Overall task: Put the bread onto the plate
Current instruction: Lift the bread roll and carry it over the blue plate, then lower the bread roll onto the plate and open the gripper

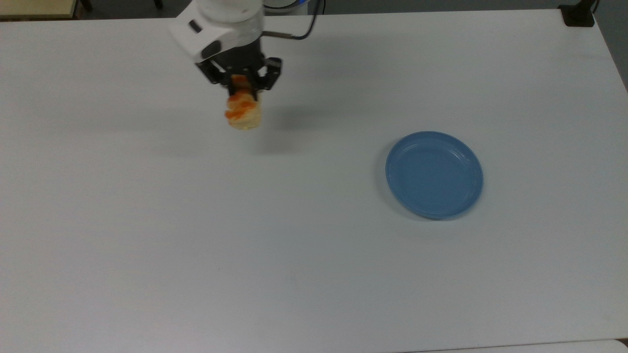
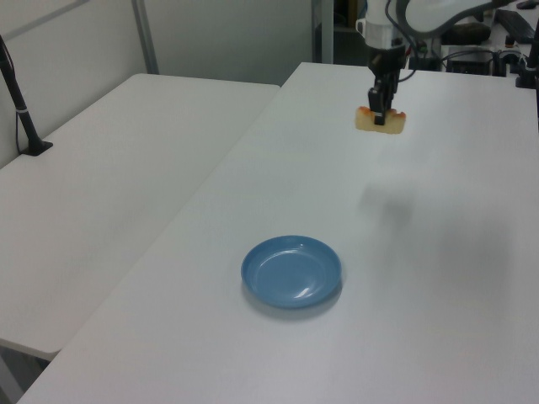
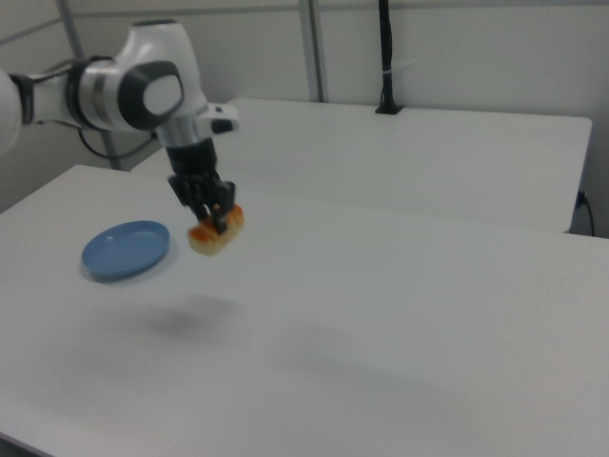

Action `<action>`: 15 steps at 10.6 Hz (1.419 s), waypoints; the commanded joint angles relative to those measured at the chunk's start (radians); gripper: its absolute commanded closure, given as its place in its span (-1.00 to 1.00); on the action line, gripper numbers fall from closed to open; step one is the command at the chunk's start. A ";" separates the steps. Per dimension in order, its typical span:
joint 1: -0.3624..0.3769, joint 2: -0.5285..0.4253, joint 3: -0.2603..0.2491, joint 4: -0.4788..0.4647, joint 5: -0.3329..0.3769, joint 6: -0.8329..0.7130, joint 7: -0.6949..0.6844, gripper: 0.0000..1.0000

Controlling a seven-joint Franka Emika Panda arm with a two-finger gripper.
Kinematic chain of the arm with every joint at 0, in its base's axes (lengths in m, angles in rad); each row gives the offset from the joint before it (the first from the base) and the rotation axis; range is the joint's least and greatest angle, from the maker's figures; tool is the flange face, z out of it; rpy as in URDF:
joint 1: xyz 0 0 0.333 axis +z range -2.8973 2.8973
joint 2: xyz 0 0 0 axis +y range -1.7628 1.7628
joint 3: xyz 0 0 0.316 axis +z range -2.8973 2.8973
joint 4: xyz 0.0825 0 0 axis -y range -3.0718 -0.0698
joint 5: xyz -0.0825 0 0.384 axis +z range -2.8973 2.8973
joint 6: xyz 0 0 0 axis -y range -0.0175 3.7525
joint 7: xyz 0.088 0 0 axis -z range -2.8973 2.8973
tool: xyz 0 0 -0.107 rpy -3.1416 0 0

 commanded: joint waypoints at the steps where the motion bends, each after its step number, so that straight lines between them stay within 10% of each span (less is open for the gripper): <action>1: 0.007 0.029 0.141 0.118 0.047 -0.040 0.230 0.18; 6: 0.242 0.221 0.181 0.192 -0.040 0.034 0.488 0.18; 15: 0.349 0.517 0.172 0.401 -0.111 0.274 0.554 0.17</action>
